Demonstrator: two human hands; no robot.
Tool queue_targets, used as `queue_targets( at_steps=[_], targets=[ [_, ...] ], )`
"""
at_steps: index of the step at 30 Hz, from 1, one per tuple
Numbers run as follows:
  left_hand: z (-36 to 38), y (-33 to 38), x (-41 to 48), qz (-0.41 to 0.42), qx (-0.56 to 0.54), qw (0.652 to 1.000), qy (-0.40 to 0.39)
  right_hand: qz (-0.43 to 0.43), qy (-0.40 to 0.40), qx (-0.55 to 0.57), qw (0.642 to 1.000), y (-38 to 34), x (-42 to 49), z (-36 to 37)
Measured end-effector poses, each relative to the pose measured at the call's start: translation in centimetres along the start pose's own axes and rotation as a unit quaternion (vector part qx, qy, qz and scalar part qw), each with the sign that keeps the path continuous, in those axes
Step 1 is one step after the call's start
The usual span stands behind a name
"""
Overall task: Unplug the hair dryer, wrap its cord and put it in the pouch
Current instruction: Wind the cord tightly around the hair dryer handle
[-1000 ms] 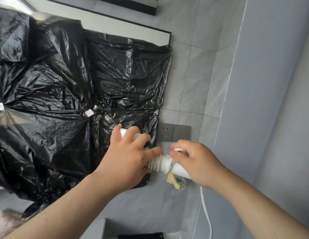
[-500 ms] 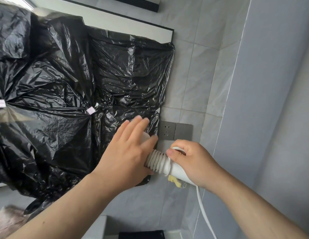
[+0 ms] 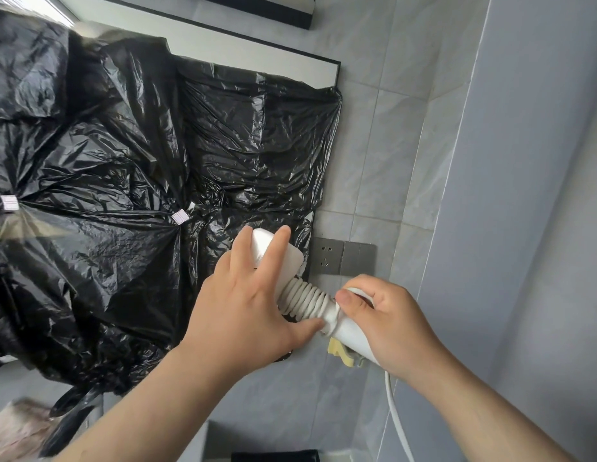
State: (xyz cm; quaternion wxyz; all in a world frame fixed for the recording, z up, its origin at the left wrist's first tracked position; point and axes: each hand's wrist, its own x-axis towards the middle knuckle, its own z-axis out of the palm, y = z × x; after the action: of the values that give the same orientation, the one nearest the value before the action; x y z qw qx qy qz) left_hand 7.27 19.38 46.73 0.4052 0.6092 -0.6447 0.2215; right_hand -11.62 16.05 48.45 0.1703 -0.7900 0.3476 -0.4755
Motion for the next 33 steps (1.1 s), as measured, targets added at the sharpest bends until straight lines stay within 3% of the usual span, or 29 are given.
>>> queue_targets(
  at_steps=[7,12,15,20,23,28,33],
  targets=[
    [0.3,-0.1,-0.2,-0.005,-0.053,0.998,-0.017,0.023,0.001,-0.012,1.000,0.2,-0.1,0.0],
    [0.2,-0.8,0.6,-0.152,-0.203,0.966,-0.056,0.009,-0.004,-0.059,0.998,-0.1,-0.2,-0.4],
    [0.8,-1.4,0.3,-0.177,-0.258,0.947,-0.066,-0.002,-0.040,-0.062,0.997,-0.3,-0.1,-0.4],
    [1.3,-0.9,-0.2,-0.189,-0.250,0.947,-0.067,-0.100,-0.053,-0.130,0.985,-0.6,0.0,0.5],
    [1.0,-0.5,0.1,-0.207,-0.236,0.948,-0.059,-0.115,-0.004,-0.112,0.987,-0.8,0.3,0.6],
    [-0.1,-0.7,0.5,-0.163,-0.201,0.964,-0.060,-0.045,0.010,-0.099,0.994,0.0,0.8,-0.1],
    [-0.3,-1.2,0.1,-0.125,-0.207,0.969,-0.058,0.047,-0.076,-0.035,0.995,0.1,0.9,-0.8]
  ],
)
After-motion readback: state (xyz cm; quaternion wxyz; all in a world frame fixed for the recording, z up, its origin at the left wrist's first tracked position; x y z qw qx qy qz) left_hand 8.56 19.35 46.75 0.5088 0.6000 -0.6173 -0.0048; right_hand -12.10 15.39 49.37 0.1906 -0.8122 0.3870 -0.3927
